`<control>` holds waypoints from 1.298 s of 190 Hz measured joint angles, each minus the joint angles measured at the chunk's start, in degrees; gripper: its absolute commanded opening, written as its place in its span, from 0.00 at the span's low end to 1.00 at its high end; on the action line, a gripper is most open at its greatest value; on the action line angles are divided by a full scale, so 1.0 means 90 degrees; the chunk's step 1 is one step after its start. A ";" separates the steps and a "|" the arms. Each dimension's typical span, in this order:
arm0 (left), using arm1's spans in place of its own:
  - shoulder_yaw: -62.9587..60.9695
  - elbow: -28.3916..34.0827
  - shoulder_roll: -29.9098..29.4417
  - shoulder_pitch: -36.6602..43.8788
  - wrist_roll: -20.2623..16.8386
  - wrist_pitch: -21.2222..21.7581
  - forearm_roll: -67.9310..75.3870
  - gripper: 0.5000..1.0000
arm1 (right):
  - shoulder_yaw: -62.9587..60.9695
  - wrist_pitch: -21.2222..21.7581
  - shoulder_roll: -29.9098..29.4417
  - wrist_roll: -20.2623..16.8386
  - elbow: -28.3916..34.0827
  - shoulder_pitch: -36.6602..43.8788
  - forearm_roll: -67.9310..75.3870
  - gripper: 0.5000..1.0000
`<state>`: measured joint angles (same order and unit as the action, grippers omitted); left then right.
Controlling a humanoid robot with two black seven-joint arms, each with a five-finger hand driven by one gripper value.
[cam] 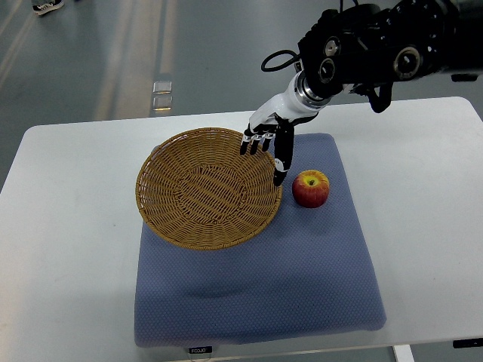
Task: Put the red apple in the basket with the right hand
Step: 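Move the right hand over the red apple beside the basket, then lower the right hand onto the red apple and close fingers around it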
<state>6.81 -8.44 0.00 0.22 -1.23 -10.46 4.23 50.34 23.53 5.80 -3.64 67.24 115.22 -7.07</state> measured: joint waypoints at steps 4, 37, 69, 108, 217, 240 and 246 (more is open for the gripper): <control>0.0001 0.0000 0.0000 -0.0001 0.0000 0.0000 0.0000 1.00 | 0.0010 -0.0059 -0.0007 -0.0035 -0.0004 -0.0033 0.0002 0.85; 0.0005 0.0001 0.0000 0.0000 -0.0001 0.0000 -0.0001 1.00 | 0.0294 -0.0419 -0.0009 -0.0220 -0.0011 -0.0215 0.0033 0.84; 0.0005 0.0008 0.0000 0.0001 0.0000 0.0000 -0.0001 1.00 | 0.0452 -0.0541 -0.0009 -0.0510 -0.0011 -0.0322 0.0322 0.84; 0.0005 0.0011 0.0000 0.0005 0.0000 0.0011 -0.0001 1.00 | 0.0743 -0.0795 -0.0011 -0.0601 -0.0001 -0.0498 0.0803 0.84; 0.0002 0.0011 0.0000 0.0001 0.0004 0.0037 -0.0001 1.00 | 0.0980 -0.2189 -0.0179 -0.0637 -0.0007 -0.1284 0.1121 0.84; -0.0003 0.0011 0.0000 -0.0002 0.0004 0.0039 -0.0001 1.00 | 0.0979 -0.2203 -0.0212 -0.0641 -0.0009 -0.1363 0.1126 0.84; -0.0004 0.0011 0.0000 -0.0002 0.0004 0.0039 -0.0001 1.00 | 0.0980 -0.2226 -0.0222 -0.0641 -0.0009 -0.1403 0.1126 0.84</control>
<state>6.78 -8.35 0.00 0.20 -1.19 -10.11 4.21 59.15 3.50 3.80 -9.40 67.16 102.59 3.06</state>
